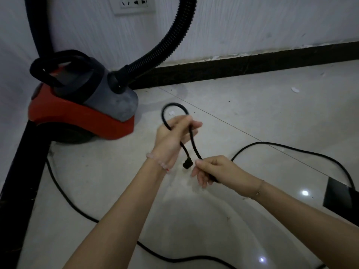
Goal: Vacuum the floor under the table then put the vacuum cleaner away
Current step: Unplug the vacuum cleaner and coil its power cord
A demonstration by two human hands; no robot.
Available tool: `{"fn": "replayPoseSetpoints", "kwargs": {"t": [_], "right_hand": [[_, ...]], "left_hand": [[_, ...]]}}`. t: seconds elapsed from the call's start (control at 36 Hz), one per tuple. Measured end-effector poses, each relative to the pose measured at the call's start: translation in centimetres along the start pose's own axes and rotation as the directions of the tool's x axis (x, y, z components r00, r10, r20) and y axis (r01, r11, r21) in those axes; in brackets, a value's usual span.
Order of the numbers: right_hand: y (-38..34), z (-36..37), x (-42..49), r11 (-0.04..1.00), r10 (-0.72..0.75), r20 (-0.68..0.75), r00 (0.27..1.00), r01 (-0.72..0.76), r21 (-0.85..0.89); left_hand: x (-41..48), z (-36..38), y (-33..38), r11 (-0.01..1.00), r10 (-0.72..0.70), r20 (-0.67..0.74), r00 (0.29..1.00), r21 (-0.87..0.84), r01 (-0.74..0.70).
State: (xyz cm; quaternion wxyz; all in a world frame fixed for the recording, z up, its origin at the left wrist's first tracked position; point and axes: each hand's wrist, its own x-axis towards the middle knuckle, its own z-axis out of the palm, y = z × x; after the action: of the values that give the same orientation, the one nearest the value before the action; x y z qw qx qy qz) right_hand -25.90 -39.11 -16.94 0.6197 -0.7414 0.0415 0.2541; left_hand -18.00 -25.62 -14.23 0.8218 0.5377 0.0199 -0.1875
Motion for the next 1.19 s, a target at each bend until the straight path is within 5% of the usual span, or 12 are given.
{"fn": "replayPoseSetpoints", "kwargs": {"t": [0.08,0.17,0.22,0.39,0.44,0.5,0.56,0.69,0.78,0.94,1.06,1.19], "right_hand": [[1.9,-0.5,-0.2,0.949,0.004,0.086,0.996,0.023,-0.315],[4.5,-1.9,0.3,0.510,0.007,0.135,0.991,0.113,-0.853],[6.3,-3.2,0.2,0.349,0.058,0.079,0.995,0.054,-0.936],[6.1,-5.4,-0.3,0.685,0.197,0.078,0.977,-0.080,-0.724],[5.2,-5.5,0.1,0.635,0.176,0.070,0.982,-0.059,-0.770],[4.2,-5.6,0.8,0.447,0.134,-0.009,0.991,-0.069,-0.892],[3.2,-5.6,1.5,0.395,0.075,-0.063,0.995,-0.088,-0.915],[-0.4,-5.0,2.3,0.538,-0.067,-0.028,0.997,0.012,-0.843],[-2.0,-4.8,2.0,0.556,-0.147,-0.011,0.989,0.073,-0.828],[-3.2,-5.5,1.4,0.792,-0.218,-0.054,0.974,0.144,-0.593],[-2.5,-5.9,1.4,0.836,-0.175,-0.066,0.982,0.112,-0.537],[-0.1,-7.9,-0.1,0.930,-0.105,-0.198,0.975,0.026,-0.366]], "left_hand": [[1.3,-1.2,1.6,0.977,0.002,-0.124,0.992,-0.212,-0.028],[2.3,-3.6,3.0,0.859,-0.079,-0.198,0.977,-0.511,-0.034],[2.3,-5.3,3.7,0.757,-0.112,-0.152,0.982,-0.653,-0.014],[2.3,-8.5,3.6,0.449,-0.123,0.083,0.989,-0.884,0.130],[2.1,-7.9,2.7,0.512,-0.226,0.181,0.957,-0.814,0.275],[1.8,-6.1,1.3,0.793,-0.376,0.134,0.917,-0.466,0.393],[0.7,-3.6,-0.7,0.923,-0.384,0.007,0.923,-0.016,0.384],[-1.0,-1.6,-4.6,0.891,-0.230,-0.063,0.971,0.389,0.236],[-1.0,-1.8,-4.5,0.825,-0.201,0.036,0.979,0.544,0.150],[-1.8,-1.4,-3.7,0.851,-0.354,0.178,0.918,0.469,0.237],[-2.3,-1.1,-3.0,0.838,-0.412,0.231,0.881,0.475,0.267],[-1.5,-3.3,-1.4,0.939,-0.295,0.224,0.929,-0.110,0.325]]}}
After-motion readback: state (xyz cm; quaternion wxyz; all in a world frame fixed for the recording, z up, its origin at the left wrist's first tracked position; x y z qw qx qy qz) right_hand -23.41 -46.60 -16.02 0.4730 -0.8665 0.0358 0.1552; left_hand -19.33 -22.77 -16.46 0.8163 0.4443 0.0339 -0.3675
